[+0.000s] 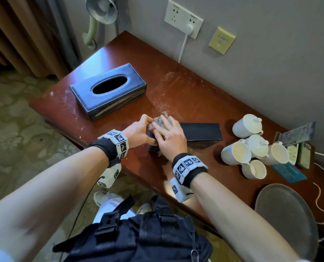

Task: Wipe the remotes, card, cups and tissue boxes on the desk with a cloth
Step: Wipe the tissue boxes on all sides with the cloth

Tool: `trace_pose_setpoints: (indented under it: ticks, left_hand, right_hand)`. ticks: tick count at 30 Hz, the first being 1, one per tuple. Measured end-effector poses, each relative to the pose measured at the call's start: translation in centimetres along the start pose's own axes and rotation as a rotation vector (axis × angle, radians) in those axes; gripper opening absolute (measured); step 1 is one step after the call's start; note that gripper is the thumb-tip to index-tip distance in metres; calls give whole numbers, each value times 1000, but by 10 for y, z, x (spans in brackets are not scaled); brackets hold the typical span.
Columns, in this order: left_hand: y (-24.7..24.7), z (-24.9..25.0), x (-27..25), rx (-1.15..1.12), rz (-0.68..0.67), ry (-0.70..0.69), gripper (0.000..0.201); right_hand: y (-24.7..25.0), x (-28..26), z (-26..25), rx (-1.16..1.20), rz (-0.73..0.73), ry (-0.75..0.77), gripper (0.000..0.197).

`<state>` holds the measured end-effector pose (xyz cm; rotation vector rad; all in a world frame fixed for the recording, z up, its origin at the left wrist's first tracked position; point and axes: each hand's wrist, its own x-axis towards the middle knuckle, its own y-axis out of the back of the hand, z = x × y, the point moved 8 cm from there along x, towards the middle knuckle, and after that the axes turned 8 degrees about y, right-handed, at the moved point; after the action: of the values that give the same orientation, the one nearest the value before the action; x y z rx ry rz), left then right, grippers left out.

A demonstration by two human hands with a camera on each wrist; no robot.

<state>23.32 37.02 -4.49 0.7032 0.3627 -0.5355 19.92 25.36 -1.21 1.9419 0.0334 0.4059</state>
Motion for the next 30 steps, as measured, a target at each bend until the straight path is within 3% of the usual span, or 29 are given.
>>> trace_pose_setpoints:
  ticks: [4,6,9,13,16,18,21,23,26,30]
  left_hand:
    - [-1,-5,1,-46,2,14,80]
    - [-2,-4,2,-51,-3,22,78]
    - [0,-3,1,-41,-6,27,79]
    - [-2,-4,1,-29,-27,23,80]
    - [-1,-3,2,-38,-28,29,77]
    - [0,-4,2,-46,-25,33,76]
    - [-1,-5,2,-39,-25,27,78]
    - [-1,-6,2,-52,-26,29,77]
    - [-2,-6,1,-61,-31,32,72]
    - [-3,-5,-1,-62,-22,32,68]
  right_hand:
    - [10,-5,13,-6,-53,100,33]
    - [17,-7,30,-7,-48,12,30]
    - [10,-5,16,10,-6,-50,29]
    - [11,-7,18,6,-107,90,30]
    - [22,-5,52,-13,-97,-54,30]
    - [16,-2,42,0,-66,-115,30]
    - [3,0,10,15,-60,9,32]
    - [7,-3,18,-6,-76,75,33]
    - [28,-15,79,-5,-58,-74,34]
    - [61,-32,139,-26,87,-297,34]
